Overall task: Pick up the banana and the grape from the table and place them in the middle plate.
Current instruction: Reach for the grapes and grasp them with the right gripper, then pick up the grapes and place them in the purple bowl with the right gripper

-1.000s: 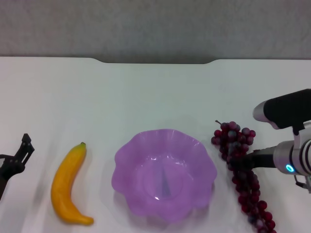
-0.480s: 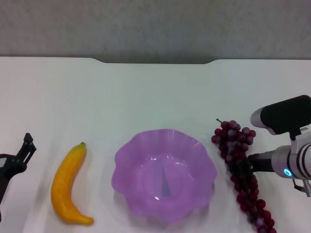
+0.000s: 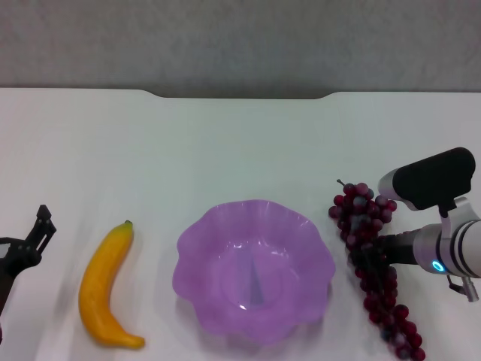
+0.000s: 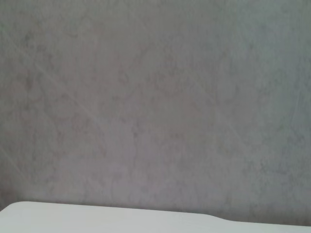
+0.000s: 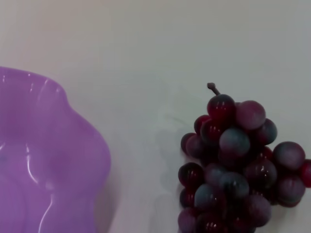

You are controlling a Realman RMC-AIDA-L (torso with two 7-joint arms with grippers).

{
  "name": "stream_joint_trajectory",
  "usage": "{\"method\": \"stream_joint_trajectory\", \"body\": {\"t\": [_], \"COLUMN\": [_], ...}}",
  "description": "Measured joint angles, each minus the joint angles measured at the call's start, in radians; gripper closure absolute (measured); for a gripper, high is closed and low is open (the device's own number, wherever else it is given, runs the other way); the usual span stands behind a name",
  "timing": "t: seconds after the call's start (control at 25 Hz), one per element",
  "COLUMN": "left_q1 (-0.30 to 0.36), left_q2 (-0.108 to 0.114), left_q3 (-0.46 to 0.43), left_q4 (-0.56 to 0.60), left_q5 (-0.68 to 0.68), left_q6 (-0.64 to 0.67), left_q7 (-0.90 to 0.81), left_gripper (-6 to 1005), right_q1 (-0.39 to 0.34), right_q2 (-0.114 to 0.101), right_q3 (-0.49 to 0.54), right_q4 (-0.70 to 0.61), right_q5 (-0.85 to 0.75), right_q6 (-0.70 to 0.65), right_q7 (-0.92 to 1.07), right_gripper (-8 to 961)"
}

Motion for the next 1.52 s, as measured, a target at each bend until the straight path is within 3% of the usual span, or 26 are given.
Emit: {"method": "stream_joint_trajectory", "body": {"t": [0.88,1.52], "left_q1": [0.003,0.003], "left_q2": [0.001,-0.001], "left_q3": [0.0,0.0], "left_q4": [0.002,0.005], "left_q5": [-0.001,-0.001], "left_q6": [0.0,-0.001], "left_q7": [0.0,0.0], "left_gripper": [93,92], "right_q1": [-0.017,-0.02], "right_q2": [0.0,0.0], "right_q3": [-0.027,-0.027], "right_q4": [-0.002,-0.002], "right_q5": [-0.002,-0.003], "right_q6": [-0.036,-0.037], "right_q7": [-0.005,0.002], "right_gripper": [328,474]}}
